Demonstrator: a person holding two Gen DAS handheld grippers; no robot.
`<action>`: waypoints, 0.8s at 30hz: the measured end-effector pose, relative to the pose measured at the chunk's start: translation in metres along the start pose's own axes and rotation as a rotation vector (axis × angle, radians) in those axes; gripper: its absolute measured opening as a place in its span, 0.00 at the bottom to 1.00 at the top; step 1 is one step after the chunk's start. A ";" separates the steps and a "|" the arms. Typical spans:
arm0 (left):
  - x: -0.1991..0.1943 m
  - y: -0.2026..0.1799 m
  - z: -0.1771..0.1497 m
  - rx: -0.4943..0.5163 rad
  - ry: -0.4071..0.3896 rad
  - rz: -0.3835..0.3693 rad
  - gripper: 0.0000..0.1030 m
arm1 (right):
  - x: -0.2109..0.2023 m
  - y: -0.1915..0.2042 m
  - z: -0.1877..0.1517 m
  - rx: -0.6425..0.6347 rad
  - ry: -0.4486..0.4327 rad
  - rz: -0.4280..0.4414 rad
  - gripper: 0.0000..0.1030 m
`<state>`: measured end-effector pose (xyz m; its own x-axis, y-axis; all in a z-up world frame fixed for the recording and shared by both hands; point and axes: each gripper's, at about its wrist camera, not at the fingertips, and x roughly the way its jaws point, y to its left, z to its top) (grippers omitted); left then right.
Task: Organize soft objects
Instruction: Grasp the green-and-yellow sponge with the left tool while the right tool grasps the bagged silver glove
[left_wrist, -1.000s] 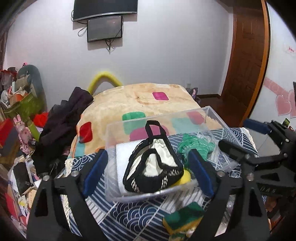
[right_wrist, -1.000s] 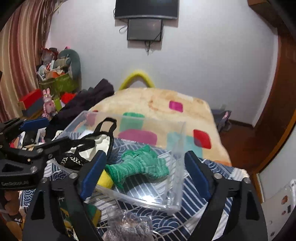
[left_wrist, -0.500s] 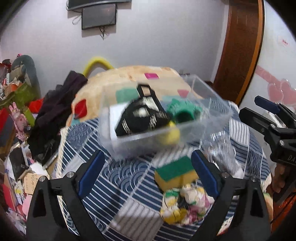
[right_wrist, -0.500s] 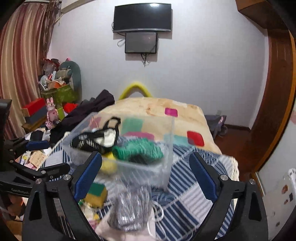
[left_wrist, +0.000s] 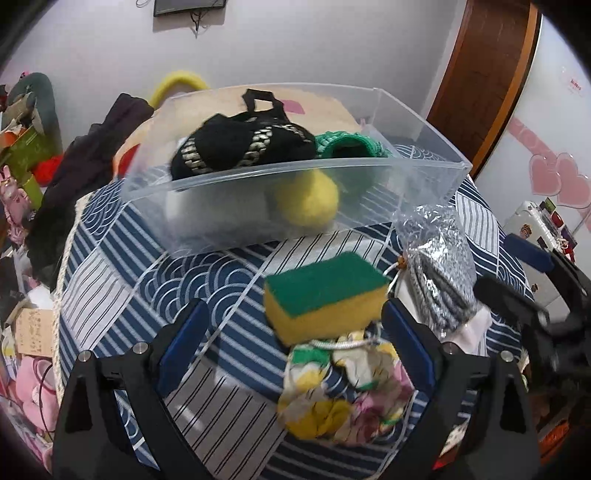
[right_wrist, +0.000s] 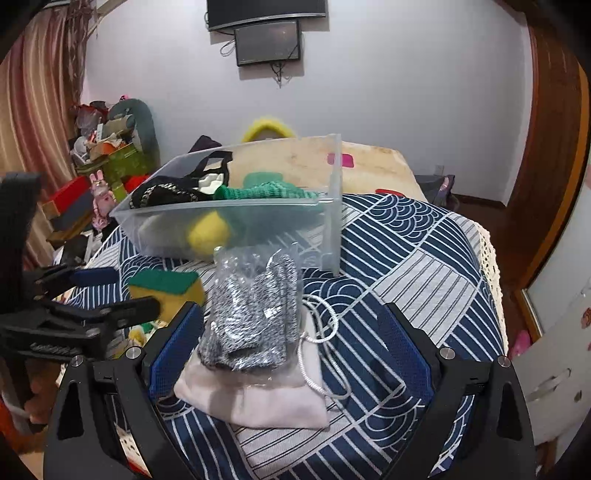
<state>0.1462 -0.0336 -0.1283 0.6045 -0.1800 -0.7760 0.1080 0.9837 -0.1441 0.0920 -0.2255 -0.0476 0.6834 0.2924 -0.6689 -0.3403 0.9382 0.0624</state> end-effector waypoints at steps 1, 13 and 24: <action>0.003 -0.002 0.002 0.003 -0.006 -0.001 0.93 | -0.001 0.001 -0.001 -0.006 -0.003 0.004 0.91; 0.029 -0.010 0.008 0.043 0.024 -0.045 0.70 | 0.008 0.005 -0.012 -0.020 0.050 0.072 0.64; -0.006 -0.008 -0.010 0.082 -0.058 0.038 0.68 | 0.020 0.014 -0.019 -0.060 0.099 0.129 0.33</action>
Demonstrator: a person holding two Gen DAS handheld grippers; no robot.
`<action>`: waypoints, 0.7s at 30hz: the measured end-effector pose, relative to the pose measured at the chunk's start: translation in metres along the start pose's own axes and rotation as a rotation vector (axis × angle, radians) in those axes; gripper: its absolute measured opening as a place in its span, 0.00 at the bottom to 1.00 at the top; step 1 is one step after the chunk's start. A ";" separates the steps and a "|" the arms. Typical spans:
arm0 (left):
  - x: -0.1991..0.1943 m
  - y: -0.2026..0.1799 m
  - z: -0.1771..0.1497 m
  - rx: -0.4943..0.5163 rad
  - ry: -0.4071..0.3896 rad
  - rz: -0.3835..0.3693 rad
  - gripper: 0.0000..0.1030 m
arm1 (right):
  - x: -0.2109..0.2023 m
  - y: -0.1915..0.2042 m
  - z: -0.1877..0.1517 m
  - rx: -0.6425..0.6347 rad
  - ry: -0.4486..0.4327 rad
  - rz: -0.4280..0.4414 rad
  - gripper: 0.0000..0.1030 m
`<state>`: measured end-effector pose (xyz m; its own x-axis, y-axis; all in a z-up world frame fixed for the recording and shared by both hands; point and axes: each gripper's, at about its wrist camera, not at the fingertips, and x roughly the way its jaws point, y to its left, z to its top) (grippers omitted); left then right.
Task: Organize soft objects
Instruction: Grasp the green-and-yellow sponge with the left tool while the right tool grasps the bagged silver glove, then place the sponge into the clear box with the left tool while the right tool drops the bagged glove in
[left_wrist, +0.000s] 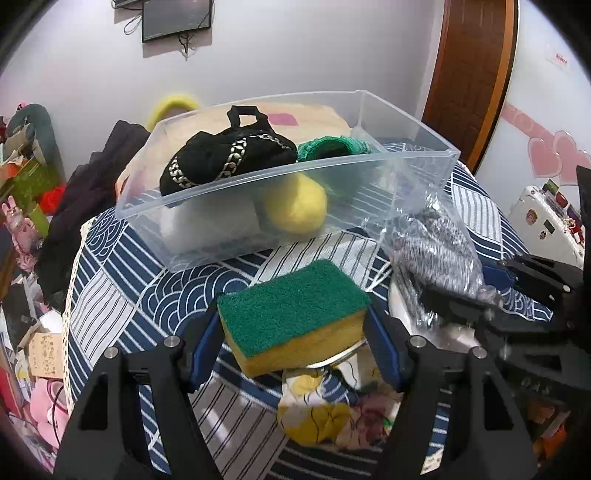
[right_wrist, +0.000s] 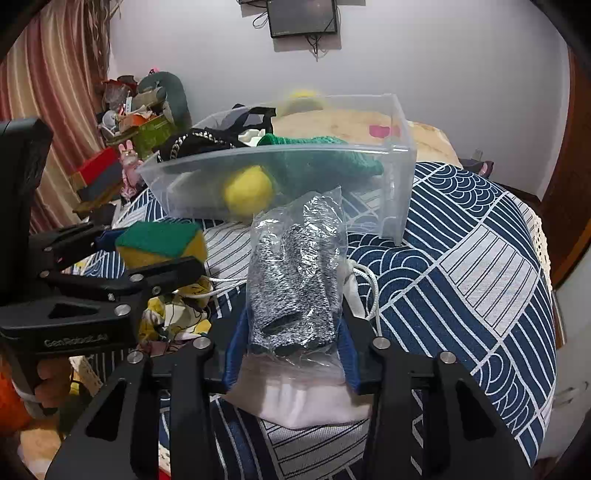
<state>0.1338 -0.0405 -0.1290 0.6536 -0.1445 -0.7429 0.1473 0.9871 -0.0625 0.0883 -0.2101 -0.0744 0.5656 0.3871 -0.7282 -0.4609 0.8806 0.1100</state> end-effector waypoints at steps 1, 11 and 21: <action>-0.003 -0.001 -0.001 0.002 0.000 -0.001 0.68 | -0.001 0.000 0.000 0.002 0.001 0.010 0.30; -0.042 0.003 0.003 0.001 -0.071 0.006 0.68 | -0.039 -0.005 0.012 0.006 -0.099 -0.007 0.29; -0.071 0.009 0.038 -0.020 -0.182 0.003 0.68 | -0.049 -0.001 0.041 -0.001 -0.188 -0.044 0.29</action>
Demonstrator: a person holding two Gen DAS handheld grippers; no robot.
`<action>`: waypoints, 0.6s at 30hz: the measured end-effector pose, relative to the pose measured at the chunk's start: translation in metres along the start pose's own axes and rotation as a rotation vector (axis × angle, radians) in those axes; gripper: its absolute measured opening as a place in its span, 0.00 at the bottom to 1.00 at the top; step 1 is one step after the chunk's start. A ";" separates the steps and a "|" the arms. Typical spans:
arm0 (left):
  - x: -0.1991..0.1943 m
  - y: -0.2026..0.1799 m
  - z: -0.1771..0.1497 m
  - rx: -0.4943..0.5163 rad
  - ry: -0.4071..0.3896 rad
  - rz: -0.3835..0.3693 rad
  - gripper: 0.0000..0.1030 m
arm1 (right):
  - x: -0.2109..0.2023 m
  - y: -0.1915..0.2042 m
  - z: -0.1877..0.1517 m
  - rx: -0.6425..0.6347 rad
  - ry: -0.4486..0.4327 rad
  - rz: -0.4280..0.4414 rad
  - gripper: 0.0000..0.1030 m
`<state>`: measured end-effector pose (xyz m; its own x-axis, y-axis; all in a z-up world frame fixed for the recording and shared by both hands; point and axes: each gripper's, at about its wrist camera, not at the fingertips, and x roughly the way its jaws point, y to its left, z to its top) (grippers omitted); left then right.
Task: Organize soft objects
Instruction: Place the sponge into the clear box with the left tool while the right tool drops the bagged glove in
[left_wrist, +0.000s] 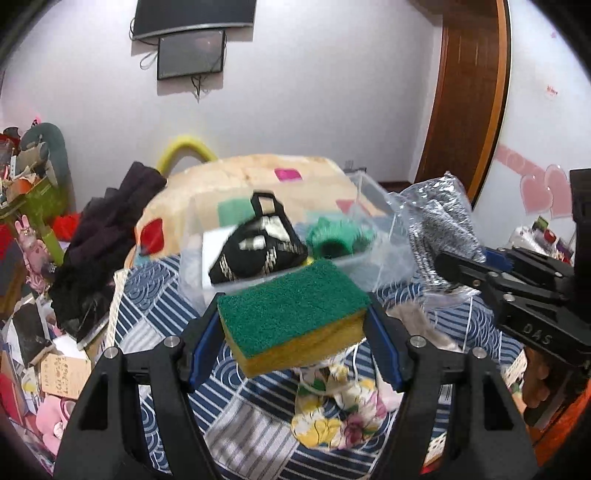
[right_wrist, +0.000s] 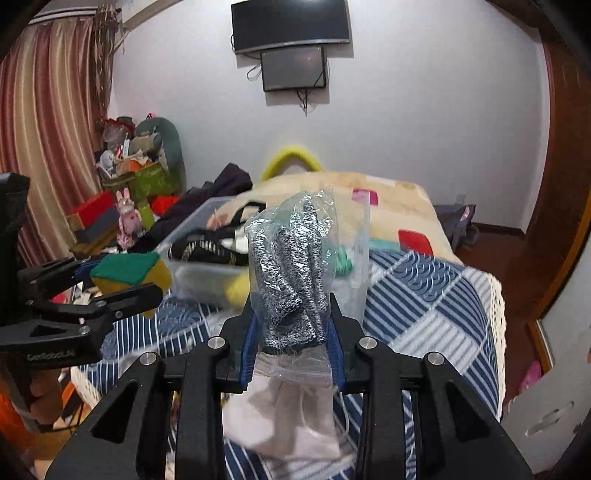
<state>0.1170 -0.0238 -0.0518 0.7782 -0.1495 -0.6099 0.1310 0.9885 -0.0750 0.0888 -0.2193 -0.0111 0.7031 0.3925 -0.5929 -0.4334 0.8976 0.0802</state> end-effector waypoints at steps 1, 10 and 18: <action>-0.002 0.001 0.005 0.000 -0.018 0.001 0.68 | 0.002 0.000 0.004 0.002 -0.007 -0.001 0.29; 0.007 0.010 0.034 0.031 -0.065 0.071 0.68 | 0.008 0.008 0.034 -0.017 -0.070 -0.019 0.29; 0.028 0.016 0.048 0.028 -0.045 0.077 0.68 | 0.026 0.008 0.050 -0.007 -0.084 -0.011 0.30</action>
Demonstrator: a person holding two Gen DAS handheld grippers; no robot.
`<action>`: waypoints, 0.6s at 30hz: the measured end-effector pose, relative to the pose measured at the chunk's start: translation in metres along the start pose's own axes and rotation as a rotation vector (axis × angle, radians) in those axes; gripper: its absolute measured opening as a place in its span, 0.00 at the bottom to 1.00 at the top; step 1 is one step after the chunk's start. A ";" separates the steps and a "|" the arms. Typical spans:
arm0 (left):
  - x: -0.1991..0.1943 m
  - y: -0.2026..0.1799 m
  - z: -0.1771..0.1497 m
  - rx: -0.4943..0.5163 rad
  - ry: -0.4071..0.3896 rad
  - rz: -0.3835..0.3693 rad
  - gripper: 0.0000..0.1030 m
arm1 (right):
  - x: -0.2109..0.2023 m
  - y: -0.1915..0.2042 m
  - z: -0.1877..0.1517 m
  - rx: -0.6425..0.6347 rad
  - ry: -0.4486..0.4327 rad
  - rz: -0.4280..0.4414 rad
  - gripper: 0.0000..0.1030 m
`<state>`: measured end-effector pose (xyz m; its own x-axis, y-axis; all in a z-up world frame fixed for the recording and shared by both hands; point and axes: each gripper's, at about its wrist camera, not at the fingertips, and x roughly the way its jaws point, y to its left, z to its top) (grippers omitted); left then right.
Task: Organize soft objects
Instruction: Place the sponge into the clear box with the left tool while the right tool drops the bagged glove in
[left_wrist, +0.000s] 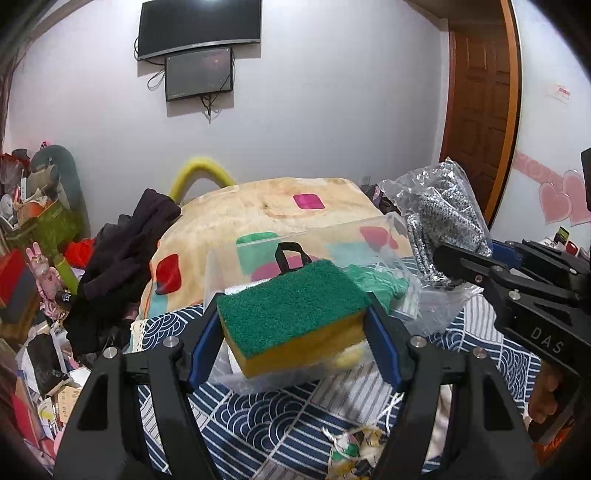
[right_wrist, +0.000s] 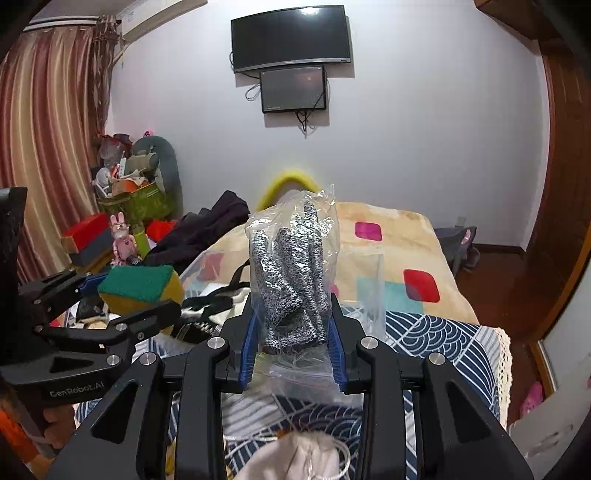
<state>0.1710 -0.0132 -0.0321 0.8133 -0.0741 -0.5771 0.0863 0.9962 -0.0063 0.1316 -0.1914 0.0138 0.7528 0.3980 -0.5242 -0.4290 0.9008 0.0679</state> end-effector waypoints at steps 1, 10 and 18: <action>0.005 0.001 0.003 -0.003 0.003 -0.001 0.68 | 0.002 0.000 0.000 0.003 0.001 -0.002 0.30; 0.039 0.004 0.005 -0.012 0.041 0.005 0.68 | 0.035 -0.007 0.000 0.015 0.070 -0.031 0.30; 0.073 0.003 0.004 -0.025 0.101 0.011 0.68 | 0.056 -0.012 -0.014 0.031 0.151 -0.039 0.30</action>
<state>0.2331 -0.0158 -0.0705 0.7520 -0.0594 -0.6565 0.0624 0.9979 -0.0189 0.1725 -0.1823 -0.0281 0.6839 0.3340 -0.6486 -0.3837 0.9208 0.0697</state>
